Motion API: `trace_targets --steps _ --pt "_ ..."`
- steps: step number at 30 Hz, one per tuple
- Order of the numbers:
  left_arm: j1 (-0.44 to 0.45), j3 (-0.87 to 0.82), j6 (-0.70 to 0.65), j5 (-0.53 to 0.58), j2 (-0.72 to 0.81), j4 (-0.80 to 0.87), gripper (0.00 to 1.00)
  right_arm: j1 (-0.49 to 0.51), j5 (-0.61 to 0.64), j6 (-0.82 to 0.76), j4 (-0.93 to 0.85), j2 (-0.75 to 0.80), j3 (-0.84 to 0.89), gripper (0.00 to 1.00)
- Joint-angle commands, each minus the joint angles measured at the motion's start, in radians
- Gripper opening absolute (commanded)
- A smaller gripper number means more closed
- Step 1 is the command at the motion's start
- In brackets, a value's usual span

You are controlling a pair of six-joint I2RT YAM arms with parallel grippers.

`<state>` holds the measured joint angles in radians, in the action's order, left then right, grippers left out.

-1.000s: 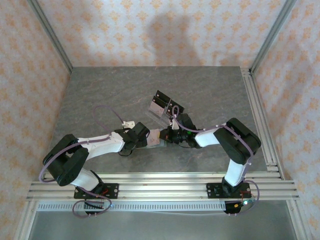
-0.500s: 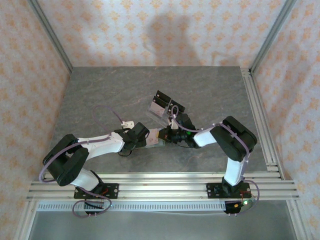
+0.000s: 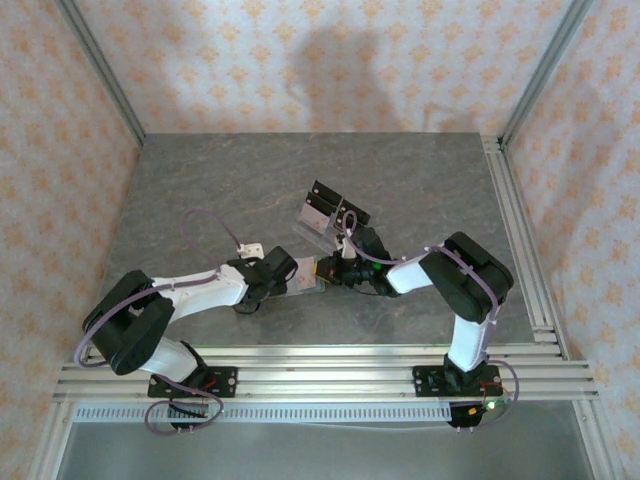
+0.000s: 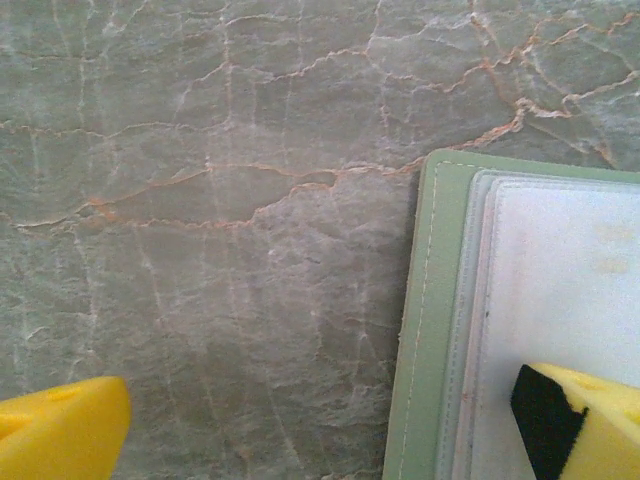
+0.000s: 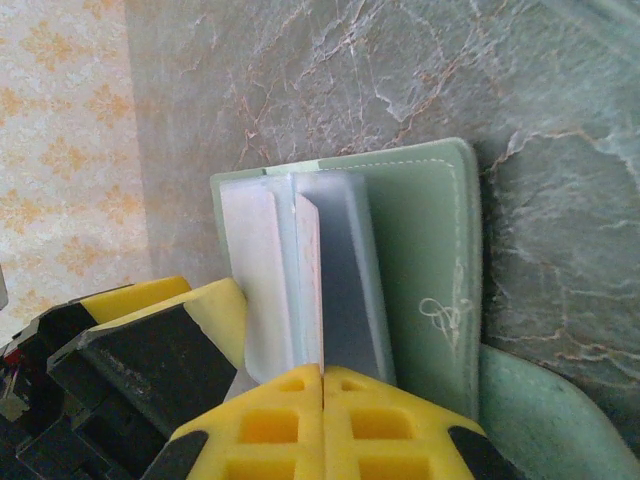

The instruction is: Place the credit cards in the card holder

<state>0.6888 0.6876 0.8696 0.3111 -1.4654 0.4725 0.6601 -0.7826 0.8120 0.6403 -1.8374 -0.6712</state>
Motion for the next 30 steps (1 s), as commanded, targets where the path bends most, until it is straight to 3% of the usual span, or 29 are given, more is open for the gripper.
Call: trace_targets --steps 1,16,30 --pt "0.005 -0.023 0.014 0.045 0.004 0.114 1.0 -0.011 0.009 0.003 0.003 0.009 0.014 0.0" --pt "0.004 -0.042 0.013 0.031 -0.001 0.083 1.0 -0.004 -0.06 0.051 0.082 0.028 -0.016 0.0" --pt "0.004 -0.052 0.013 0.028 0.002 0.078 1.0 0.003 -0.047 0.058 0.133 -0.012 -0.028 0.0"
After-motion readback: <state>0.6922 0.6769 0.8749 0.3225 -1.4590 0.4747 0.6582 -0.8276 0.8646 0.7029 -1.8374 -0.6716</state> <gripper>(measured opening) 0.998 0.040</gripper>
